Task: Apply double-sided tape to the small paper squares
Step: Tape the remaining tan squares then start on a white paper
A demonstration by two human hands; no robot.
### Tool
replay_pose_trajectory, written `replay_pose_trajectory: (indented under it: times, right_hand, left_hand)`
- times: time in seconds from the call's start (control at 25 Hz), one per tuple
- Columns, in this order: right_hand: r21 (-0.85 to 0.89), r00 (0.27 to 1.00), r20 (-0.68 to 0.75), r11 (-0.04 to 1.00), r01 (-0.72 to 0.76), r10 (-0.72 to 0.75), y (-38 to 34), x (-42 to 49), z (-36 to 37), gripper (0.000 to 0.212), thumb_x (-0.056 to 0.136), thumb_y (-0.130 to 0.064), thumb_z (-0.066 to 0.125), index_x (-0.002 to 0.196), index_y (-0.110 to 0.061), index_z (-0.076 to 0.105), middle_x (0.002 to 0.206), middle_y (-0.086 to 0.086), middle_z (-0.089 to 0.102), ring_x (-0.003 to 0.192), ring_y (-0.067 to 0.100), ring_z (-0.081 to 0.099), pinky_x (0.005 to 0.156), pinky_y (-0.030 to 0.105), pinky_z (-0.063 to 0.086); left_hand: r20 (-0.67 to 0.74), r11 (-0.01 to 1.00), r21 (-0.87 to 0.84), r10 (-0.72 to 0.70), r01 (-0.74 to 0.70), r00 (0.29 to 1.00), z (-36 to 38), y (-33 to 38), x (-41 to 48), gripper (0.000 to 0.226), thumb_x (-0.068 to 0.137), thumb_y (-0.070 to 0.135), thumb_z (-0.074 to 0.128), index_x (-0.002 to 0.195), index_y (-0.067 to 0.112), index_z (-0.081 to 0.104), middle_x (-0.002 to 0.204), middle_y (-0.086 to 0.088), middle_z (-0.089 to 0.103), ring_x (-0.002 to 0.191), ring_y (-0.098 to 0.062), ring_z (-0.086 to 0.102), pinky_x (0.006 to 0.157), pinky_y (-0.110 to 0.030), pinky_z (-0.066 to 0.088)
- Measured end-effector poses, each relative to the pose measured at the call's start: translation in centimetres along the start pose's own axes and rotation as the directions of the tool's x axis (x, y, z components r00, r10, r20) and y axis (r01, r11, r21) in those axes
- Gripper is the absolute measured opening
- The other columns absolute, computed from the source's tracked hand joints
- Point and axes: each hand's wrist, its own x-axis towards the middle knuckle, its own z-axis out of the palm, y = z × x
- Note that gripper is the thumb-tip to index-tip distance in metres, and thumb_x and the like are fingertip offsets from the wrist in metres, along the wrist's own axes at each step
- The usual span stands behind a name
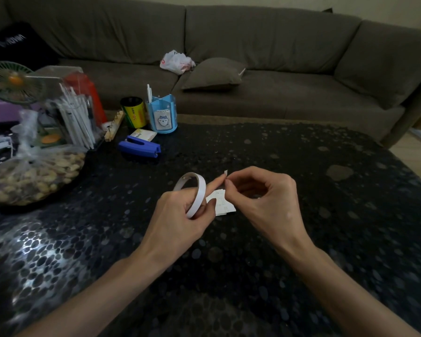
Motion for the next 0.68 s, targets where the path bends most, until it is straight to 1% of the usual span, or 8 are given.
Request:
replay_pose_trajectory:
  times: [0.08,0.2,0.28,0.32,0.4,0.44,0.56,0.68]
  right_hand:
    - [-0.006,1.0,-0.002,1.0,0.011,-0.011,0.0,0.0,0.0,0.011,0.089,-0.012,0.079,0.098,-0.019,0.078,0.09,-0.014,0.075,0.087,0.003,0.073,0.08,0.017,0.059]
    - [-0.003,1.0,-0.007,1.0,0.015,-0.015,0.0,0.1,0.0,0.011,0.088,-0.012,0.079,0.095,-0.019,0.077,0.088,-0.013,0.074,0.086,0.004,0.073,0.078,0.017,0.058]
    - [0.034,1.0,-0.013,0.999,-0.003,0.004,-0.2,0.1,0.0,0.011,0.087,-0.011,0.079,0.092,-0.02,0.077,0.085,-0.012,0.074,0.085,0.007,0.074,0.077,0.019,0.059]
    - [0.069,1.0,-0.013,0.997,-0.021,0.022,-0.3,0.2,-0.1,0.011,0.086,-0.01,0.079,0.09,-0.02,0.077,0.084,-0.012,0.074,0.084,0.009,0.074,0.076,0.02,0.059]
    - [0.151,0.998,-0.004,0.986,-0.065,0.066,-0.5,0.2,-0.1,0.013,0.085,-0.007,0.079,0.087,-0.02,0.077,0.083,-0.01,0.075,0.082,0.011,0.074,0.075,0.02,0.059]
    - [0.189,0.996,0.003,0.978,-0.085,0.086,-0.6,0.3,-0.2,0.013,0.085,-0.006,0.079,0.086,-0.019,0.077,0.083,-0.008,0.076,0.081,0.011,0.074,0.075,0.02,0.058]
    - [0.247,0.993,0.017,0.962,-0.115,0.114,-0.7,0.5,-0.4,0.012,0.086,-0.005,0.079,0.085,-0.016,0.078,0.082,-0.006,0.076,0.079,0.009,0.073,0.073,0.018,0.055]
    - [0.226,0.995,0.018,0.969,-0.104,0.102,-0.8,0.4,-0.4,0.011,0.088,-0.008,0.08,0.09,-0.018,0.079,0.085,-0.008,0.077,0.082,0.009,0.075,0.076,0.019,0.057]
  left_hand:
    - [0.003,1.0,-0.005,0.014,-0.014,1.0,0.0,0.0,0.0,0.025,0.09,0.011,0.074,0.066,0.013,0.07,0.062,0.005,0.064,0.053,-0.018,0.061,0.049,-0.031,0.051]
    - [0.011,1.0,-0.019,0.02,-0.019,1.0,0.0,-0.2,-0.1,0.021,0.09,0.013,0.074,0.07,0.011,0.072,0.061,0.006,0.063,0.052,-0.012,0.059,0.05,-0.023,0.05]
    - [0.028,0.997,-0.078,0.003,0.0,1.0,-0.1,0.0,0.0,0.012,0.091,0.015,0.073,0.088,0.005,0.078,0.058,0.002,0.059,0.051,-0.011,0.055,0.055,-0.029,0.051]
    - [0.044,0.991,-0.133,-0.01,0.015,0.999,-0.2,0.2,0.1,0.014,0.092,0.014,0.072,0.102,0.01,0.081,0.057,0.0,0.057,0.052,-0.01,0.051,0.058,-0.027,0.05]
    - [0.063,0.967,-0.253,-0.014,0.03,0.998,-0.5,0.5,0.2,0.033,0.094,0.009,0.072,0.121,0.027,0.077,0.06,-0.006,0.057,0.055,-0.01,0.048,0.061,-0.018,0.045]
    - [0.06,0.958,-0.286,-0.006,0.023,0.998,-0.6,0.7,0.3,0.037,0.094,0.008,0.071,0.123,0.031,0.075,0.06,-0.003,0.056,0.056,-0.009,0.048,0.061,-0.015,0.044]
    - [0.049,0.948,-0.318,-0.006,0.022,0.999,-0.8,0.8,0.4,0.036,0.094,0.007,0.072,0.122,0.03,0.076,0.059,0.009,0.054,0.056,-0.004,0.047,0.059,-0.013,0.041]
    - [0.05,0.952,-0.306,-0.002,0.017,0.999,-0.7,0.8,0.4,0.038,0.095,0.008,0.071,0.126,0.03,0.073,0.059,0.006,0.054,0.055,-0.005,0.047,0.06,-0.013,0.041]
